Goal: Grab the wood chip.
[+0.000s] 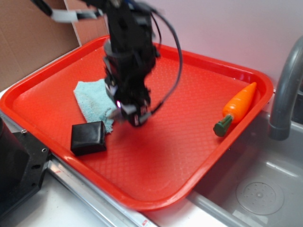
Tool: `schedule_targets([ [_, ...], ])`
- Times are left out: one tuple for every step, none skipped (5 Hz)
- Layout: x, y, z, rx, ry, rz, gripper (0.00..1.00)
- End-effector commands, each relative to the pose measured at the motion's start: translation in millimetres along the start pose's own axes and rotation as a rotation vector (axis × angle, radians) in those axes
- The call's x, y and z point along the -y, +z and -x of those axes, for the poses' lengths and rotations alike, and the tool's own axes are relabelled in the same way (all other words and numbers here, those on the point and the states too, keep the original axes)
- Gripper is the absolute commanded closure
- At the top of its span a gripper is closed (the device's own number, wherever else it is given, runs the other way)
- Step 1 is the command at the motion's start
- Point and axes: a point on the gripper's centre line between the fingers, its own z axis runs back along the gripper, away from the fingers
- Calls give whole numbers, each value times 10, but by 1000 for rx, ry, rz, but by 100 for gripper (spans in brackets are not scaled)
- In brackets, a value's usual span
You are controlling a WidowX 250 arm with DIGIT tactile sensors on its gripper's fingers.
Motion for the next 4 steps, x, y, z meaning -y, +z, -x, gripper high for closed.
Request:
schedule_targets([
  [-373,541,-51,60,164,20,100],
  [-631,825,104,0,237,60,100],
  [-862,971,257,-20,313,119,100],
  [-958,1011,308,-2,347,149,100],
])
